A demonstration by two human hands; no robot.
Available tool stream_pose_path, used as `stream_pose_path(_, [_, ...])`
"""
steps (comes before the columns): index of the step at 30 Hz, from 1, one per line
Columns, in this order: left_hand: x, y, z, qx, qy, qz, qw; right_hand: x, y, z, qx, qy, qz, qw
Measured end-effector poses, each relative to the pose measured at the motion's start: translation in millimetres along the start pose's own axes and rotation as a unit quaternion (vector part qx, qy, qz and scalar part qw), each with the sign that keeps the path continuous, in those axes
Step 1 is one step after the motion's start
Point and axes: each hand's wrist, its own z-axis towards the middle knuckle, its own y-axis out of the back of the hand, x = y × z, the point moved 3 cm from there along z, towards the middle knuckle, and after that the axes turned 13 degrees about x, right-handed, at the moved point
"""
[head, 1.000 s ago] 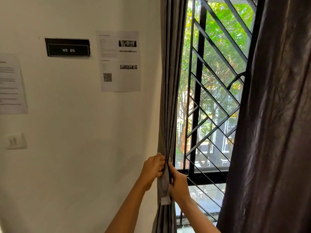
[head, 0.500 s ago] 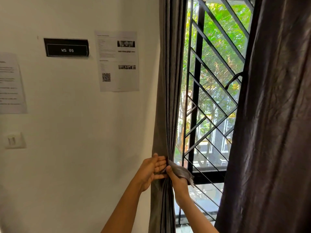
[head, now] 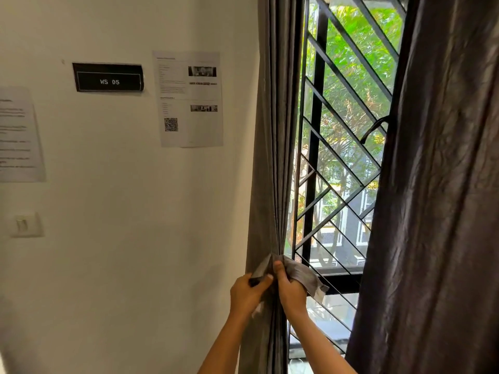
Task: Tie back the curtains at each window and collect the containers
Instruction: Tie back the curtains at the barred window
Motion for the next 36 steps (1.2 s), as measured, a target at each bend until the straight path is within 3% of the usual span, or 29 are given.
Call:
stream_pose_path(4, [-9.9, 21.2, 3.0, -0.046, -0.062, -0.034, 0.996, -0.1, 4.8, -1.2, 0.000, 0.031, -0.024, 0.999])
stream_pose_path(6, [-12.8, 27.8, -0.1, -0.138, -0.080, 0.000, 0.987, -1.9, 4.8, -3.2, -0.009, 0.027, -0.021, 0.999])
stream_pose_path(7, [-13.6, 28.6, -4.1, -0.206, -0.052, 0.011, 0.977, -0.4, 4.3, -4.5, -0.011, 0.020, -0.019, 1.000])
stream_pose_path(9, [-2.6, 27.0, -7.8, -0.305, 0.084, -0.018, 0.948, 2.3, 3.2, -7.0, -0.016, -0.001, -0.015, 1.000])
stream_pose_path(11, [9.9, 12.8, -4.4, -0.219, 0.203, -0.125, 0.946, 8.3, 3.5, -9.1, -0.016, 0.008, -0.014, 1.000])
stream_pose_path(14, [6.0, -20.7, -1.3, 0.001, 0.159, -0.295, 0.942, 16.8, 4.9, -11.1, -0.009, 0.026, -0.028, 0.999])
stream_pose_path(17, [-13.5, -33.3, -12.3, 0.020, 0.044, -0.427, 0.903, 18.6, 9.4, -14.1, -0.011, 0.041, -0.025, 0.999])
stream_pose_path(20, [-18.3, -38.1, -20.1, 0.026, -0.020, -0.494, 0.869, 18.9, 12.4, -16.9, -0.007, 0.055, -0.022, 0.998])
stream_pose_path(23, [-15.2, -41.7, -15.8, 0.008, -0.051, -0.481, 0.875, 23.4, 12.0, -17.2, 0.015, 0.076, -0.039, 0.996])
stream_pose_path(30, [-14.1, -30.8, 0.0, -0.047, -0.073, -0.330, 0.940, 26.6, 7.8, -21.2, 0.032, 0.108, -0.051, 0.992])
stream_pose_path(36, [-10.3, -28.8, 4.7, -0.070, -0.104, -0.213, 0.969, 17.2, -0.1, -20.0, -0.004, 0.103, -0.046, 0.994])
